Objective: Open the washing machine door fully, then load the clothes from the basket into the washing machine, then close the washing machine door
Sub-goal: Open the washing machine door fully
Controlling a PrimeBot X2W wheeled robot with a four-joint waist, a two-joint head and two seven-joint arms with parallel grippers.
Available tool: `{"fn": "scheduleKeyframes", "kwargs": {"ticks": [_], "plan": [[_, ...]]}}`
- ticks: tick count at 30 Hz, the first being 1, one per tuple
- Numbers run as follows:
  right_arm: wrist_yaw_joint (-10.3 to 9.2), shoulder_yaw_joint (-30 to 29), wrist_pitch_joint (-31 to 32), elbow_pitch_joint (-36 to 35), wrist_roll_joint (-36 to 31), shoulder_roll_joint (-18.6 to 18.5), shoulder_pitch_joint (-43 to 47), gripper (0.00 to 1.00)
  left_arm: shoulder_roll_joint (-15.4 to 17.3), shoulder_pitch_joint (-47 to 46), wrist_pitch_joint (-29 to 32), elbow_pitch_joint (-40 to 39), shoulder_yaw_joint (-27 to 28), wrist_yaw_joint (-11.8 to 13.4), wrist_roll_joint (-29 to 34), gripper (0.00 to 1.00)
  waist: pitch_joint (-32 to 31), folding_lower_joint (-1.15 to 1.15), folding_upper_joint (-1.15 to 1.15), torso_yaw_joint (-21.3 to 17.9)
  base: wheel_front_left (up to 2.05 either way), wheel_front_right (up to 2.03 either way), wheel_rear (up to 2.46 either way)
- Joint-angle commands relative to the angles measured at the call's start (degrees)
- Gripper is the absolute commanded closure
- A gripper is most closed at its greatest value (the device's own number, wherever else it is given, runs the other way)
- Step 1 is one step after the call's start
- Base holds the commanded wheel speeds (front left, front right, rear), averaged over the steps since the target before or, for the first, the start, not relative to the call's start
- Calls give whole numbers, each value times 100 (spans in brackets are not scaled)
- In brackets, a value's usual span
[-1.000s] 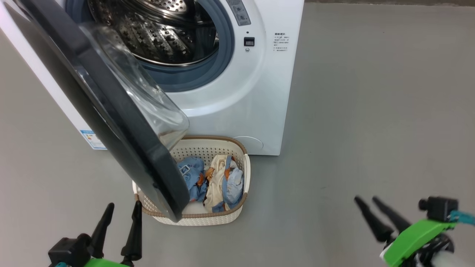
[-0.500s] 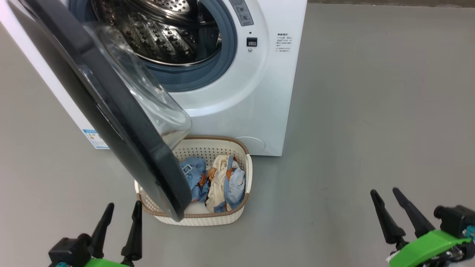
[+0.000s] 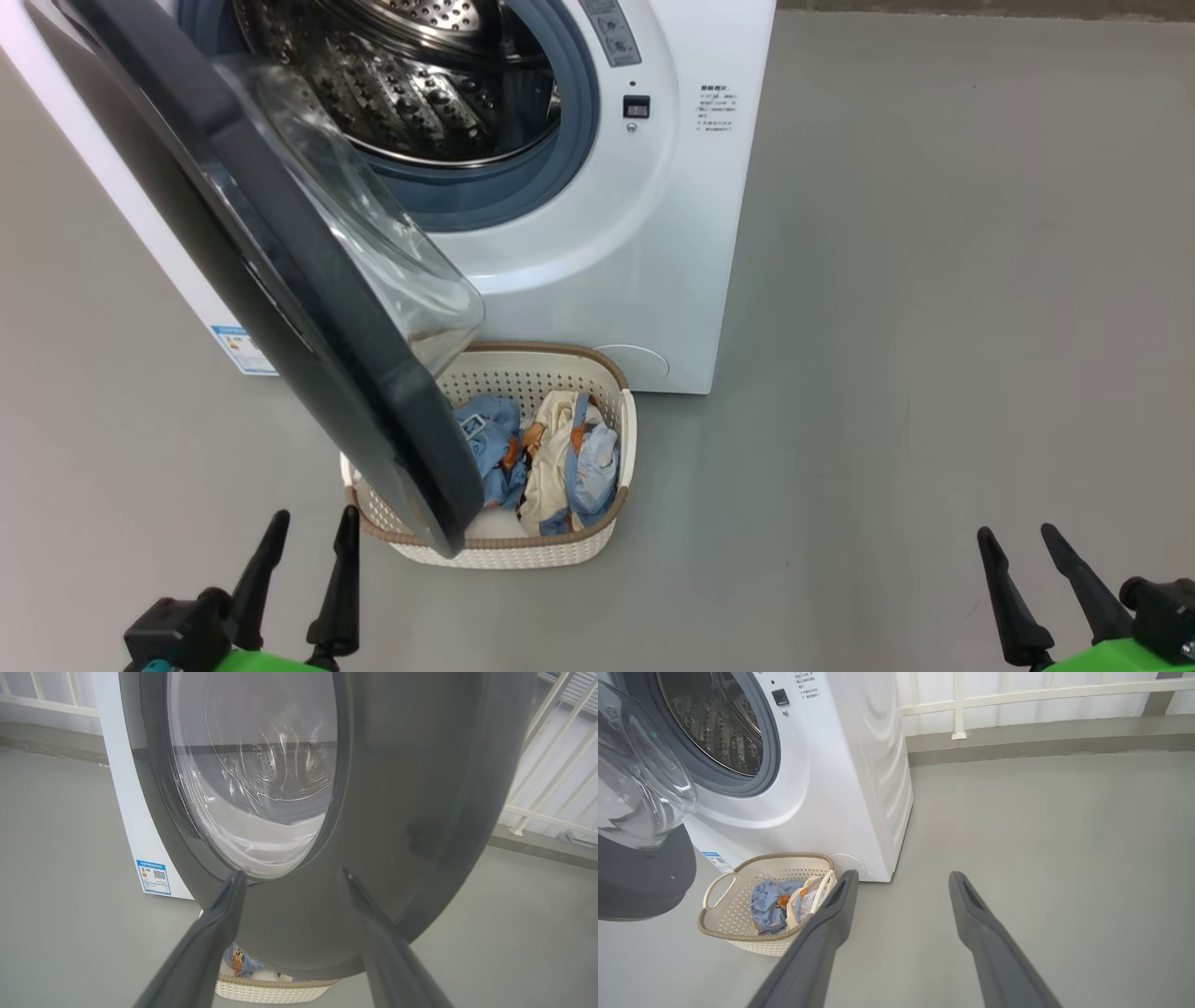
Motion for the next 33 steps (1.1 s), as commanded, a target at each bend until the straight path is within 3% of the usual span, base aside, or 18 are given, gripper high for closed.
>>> {"fn": "scheduleKeyframes", "kwargs": {"ticks": [1,6,14,15,16,24,29,33], "plan": [[17,54,-70,-187,-177,-58,46,0,95,-81,-37,-124,197,-10,22,0,-3,0,0,-5,0,0,0],[17,-107,-70,-290,-648,136,190,0,97,-82,-37,-111,181,-10,20,0,3,0,0,1,0,0,0],[17,-292,-70,-379,-873,291,241,0,79,-106,-37,-67,216,-10,23,0,15,0,0,20,0,0,0],[17,-305,-70,-389,-887,301,248,0,73,-118,-37,-47,225,-10,34,55,12,0,0,27,0,0,0],[17,-313,-70,-412,-909,304,252,0,58,-144,-37,-47,265,-10,43,100,8,0,0,34,0,0,0],[17,-349,-70,-485,-1002,319,270,0,-71,-417,-37,-735,923,-10,217,100,-12,0,0,97,0,0,0],[17,-356,-70,-513,-1036,321,257,0,-250,-557,-37,-1738,1186,-10,409,100,8,0,0,103,0,0,0],[17,-369,-70,-527,-1038,320,251,0,-369,-653,-37,-2703,995,-10,535,100,17,0,0,89,0,0,0]]}}
